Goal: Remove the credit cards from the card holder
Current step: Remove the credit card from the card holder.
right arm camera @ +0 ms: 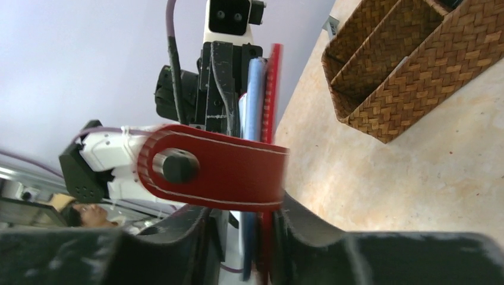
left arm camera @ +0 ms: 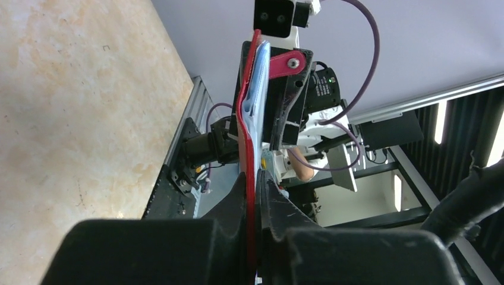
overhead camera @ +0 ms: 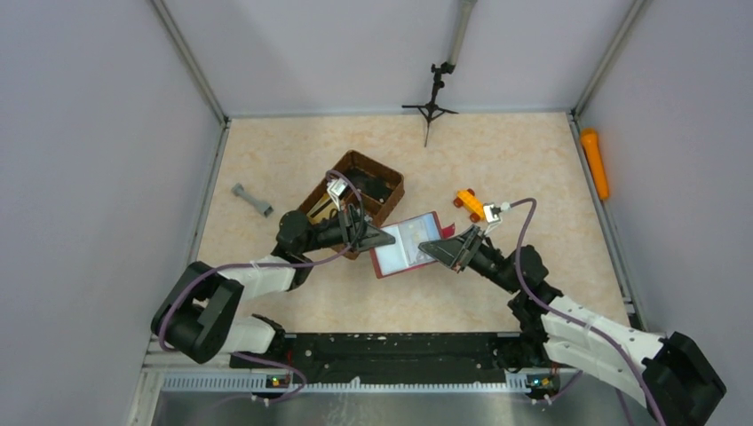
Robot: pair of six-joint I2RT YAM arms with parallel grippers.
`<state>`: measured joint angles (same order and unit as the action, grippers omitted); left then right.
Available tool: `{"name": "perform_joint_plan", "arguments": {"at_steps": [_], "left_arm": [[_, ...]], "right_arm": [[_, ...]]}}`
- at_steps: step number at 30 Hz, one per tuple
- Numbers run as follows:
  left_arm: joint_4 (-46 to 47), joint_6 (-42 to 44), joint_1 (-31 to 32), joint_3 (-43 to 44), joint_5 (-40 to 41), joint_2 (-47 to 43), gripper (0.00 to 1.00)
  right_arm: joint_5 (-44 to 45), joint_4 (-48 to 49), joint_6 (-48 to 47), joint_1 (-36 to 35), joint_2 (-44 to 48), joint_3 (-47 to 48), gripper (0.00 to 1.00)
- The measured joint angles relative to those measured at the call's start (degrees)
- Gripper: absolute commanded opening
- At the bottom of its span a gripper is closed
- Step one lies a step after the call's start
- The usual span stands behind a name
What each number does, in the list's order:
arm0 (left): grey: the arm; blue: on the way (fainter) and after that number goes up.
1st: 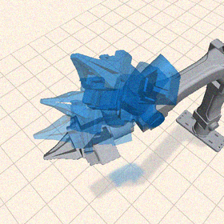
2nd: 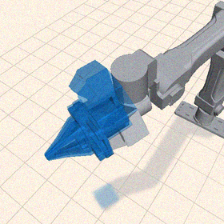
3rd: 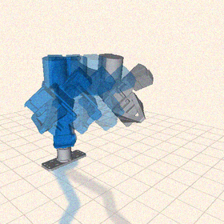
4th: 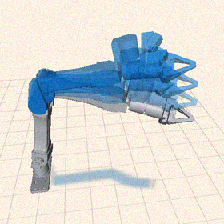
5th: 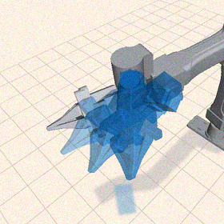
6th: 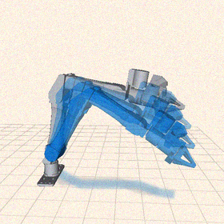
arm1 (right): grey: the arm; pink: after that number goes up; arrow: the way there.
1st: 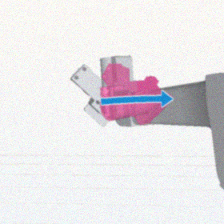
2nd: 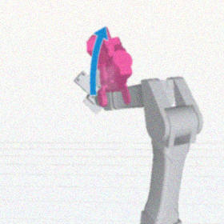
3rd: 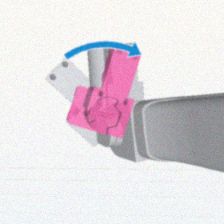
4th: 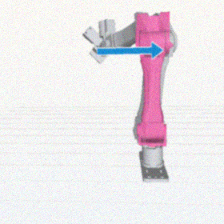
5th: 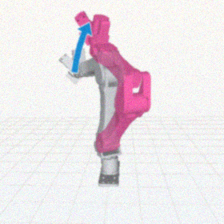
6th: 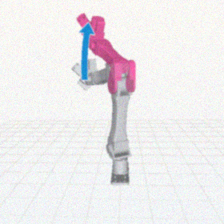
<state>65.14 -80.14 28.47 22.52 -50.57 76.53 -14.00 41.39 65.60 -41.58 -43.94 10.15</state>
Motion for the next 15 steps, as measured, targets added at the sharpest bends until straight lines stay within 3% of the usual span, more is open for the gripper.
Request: {"name": "perform_joint_plan", "arguments": {"at_steps": [3, 7, 15], "left_arm": [[1.1, -0.3, 0.0, -0.3, 0.0, 0.2, 0.0], [0.1, 0.7, 0.0, -0.3, 0.0, 0.1, 0.0], [-4.7, 3.2, 0.0, -0.3, 0.0, -1.1, 0.0]], "right_arm": [[-0.5, -2.8, -1.4, 0.0, 2.0, 0.8, 0.53], [0.7, -7.5, -3.5, 0.0, 7.2, 1.2, 0.58], [4.3, -15.5, -6.6, 0.0, 14.3, 1.2, 0.35]]}}
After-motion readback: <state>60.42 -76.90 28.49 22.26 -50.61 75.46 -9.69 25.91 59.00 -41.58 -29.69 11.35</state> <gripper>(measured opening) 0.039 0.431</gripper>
